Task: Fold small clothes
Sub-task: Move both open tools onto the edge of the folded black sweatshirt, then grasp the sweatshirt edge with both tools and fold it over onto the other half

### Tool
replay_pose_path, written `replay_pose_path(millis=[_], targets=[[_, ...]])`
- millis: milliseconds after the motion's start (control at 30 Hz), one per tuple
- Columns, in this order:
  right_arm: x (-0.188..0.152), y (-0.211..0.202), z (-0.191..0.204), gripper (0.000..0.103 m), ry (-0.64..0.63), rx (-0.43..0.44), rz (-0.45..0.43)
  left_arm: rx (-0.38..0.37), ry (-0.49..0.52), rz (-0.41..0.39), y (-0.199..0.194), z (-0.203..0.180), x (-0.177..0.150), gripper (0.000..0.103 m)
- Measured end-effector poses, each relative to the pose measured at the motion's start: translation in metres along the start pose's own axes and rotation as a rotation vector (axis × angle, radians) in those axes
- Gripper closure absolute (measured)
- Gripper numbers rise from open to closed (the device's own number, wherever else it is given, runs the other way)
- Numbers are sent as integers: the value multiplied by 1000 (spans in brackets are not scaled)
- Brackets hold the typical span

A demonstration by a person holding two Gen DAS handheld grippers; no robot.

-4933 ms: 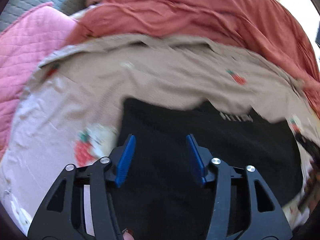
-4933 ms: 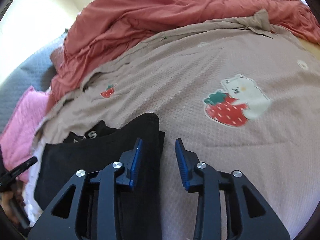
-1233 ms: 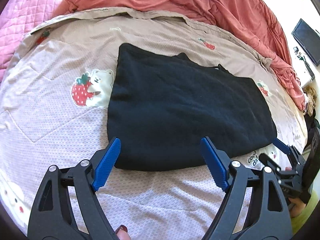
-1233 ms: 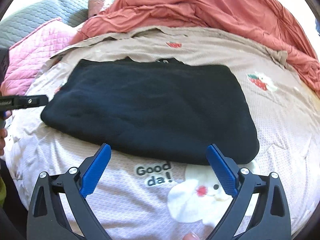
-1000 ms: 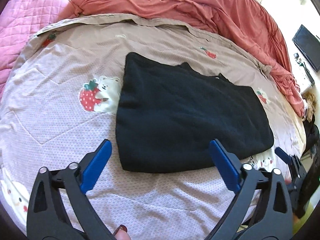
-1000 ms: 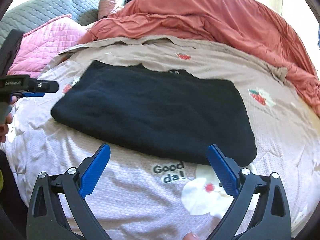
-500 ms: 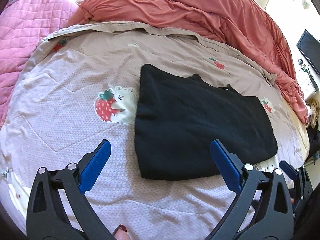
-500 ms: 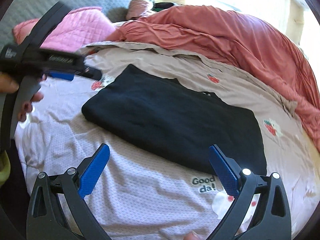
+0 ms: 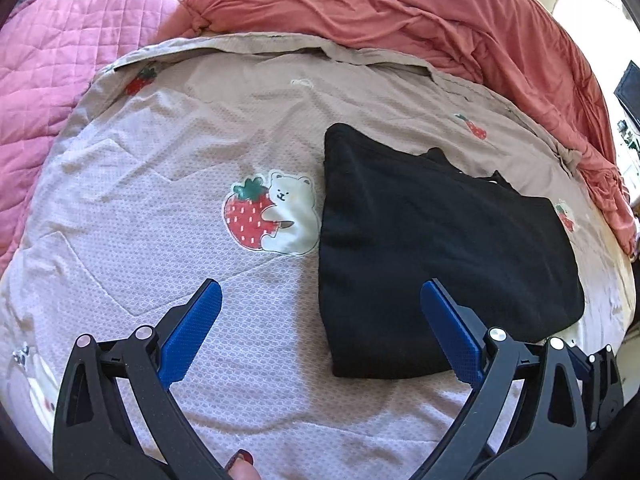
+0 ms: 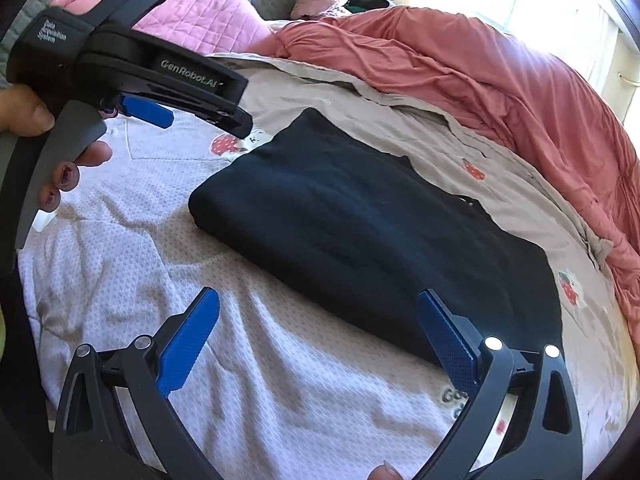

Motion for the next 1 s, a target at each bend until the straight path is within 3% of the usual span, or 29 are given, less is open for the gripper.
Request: replay_pose_path(millis=[700, 1000], targets=[[8, 54, 40, 5, -126, -51, 37, 40, -53, 30, 26, 25, 6, 10], [25, 75, 40, 6, -177, -154, 3, 23, -123, 37, 37, 37, 11, 10]])
Point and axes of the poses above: each gripper's, at about its wrist camera, not at the fingertips, and y roughly the way its jaws point, z to its left, x to its top, the point moved 3 cm from there along y, roughly the way its jaws point, and after that the axes turned 7 degrees about -x, right-handed, at the moved point
